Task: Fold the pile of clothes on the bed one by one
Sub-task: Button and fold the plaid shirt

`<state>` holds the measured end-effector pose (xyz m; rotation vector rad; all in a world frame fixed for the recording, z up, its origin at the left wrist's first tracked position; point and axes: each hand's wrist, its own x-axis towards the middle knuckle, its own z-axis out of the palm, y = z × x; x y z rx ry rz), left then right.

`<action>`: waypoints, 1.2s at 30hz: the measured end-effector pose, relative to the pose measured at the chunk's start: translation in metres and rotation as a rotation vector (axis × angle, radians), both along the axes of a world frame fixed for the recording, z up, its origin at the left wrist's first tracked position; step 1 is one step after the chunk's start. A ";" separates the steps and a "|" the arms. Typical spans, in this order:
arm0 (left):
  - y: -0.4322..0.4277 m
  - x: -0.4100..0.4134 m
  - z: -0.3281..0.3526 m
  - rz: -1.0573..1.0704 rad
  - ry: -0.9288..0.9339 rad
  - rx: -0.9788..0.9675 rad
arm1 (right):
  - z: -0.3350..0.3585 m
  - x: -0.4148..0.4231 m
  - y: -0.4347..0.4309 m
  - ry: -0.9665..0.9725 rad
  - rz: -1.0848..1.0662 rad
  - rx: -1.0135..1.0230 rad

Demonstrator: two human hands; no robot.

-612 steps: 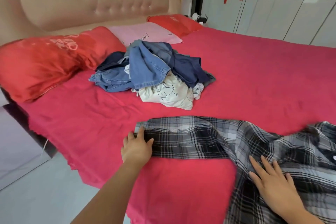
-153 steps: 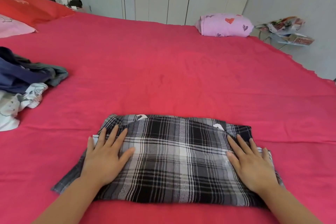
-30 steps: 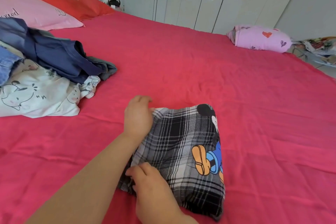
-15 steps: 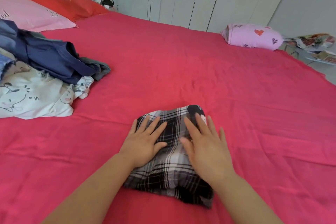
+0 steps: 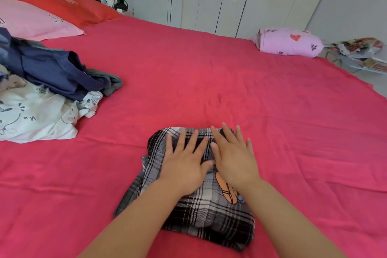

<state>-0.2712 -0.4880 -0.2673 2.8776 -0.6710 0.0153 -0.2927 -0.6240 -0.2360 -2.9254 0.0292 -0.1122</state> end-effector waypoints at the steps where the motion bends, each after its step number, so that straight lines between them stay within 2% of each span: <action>1: 0.000 0.005 -0.008 0.014 0.037 -0.004 | -0.008 0.008 -0.002 0.037 0.003 -0.028; 4: 0.012 0.024 -0.035 0.080 0.107 0.005 | -0.042 0.022 -0.007 0.136 -0.033 -0.079; 7: 0.021 0.037 -0.050 0.120 0.109 -0.009 | -0.065 0.027 -0.005 0.157 -0.075 -0.065; 12: 0.023 0.036 -0.040 0.102 0.107 0.058 | -0.044 0.024 -0.010 0.257 -0.029 -0.035; 17: 0.020 -0.017 -0.004 0.058 0.000 0.005 | -0.010 -0.035 0.004 0.150 0.059 -0.012; 21: 0.038 -0.052 -0.038 0.015 -0.057 0.058 | -0.048 -0.079 0.025 0.109 0.035 -0.109; 23: 0.050 -0.058 -0.054 0.043 0.053 0.109 | -0.066 -0.086 0.031 0.165 -0.011 -0.099; 29: 0.054 -0.051 -0.052 0.022 0.066 0.148 | -0.064 -0.080 0.032 0.157 -0.023 -0.111; 32: 0.053 -0.047 -0.033 0.086 -0.006 0.040 | -0.040 -0.080 0.018 0.064 -0.026 0.027; 34: 0.054 -0.043 -0.022 0.259 -0.034 -0.130 | -0.033 -0.078 0.002 0.007 -0.127 0.260; 36: 0.055 -0.039 -0.016 0.474 0.064 -0.252 | -0.029 -0.076 -0.011 -0.012 -0.230 0.424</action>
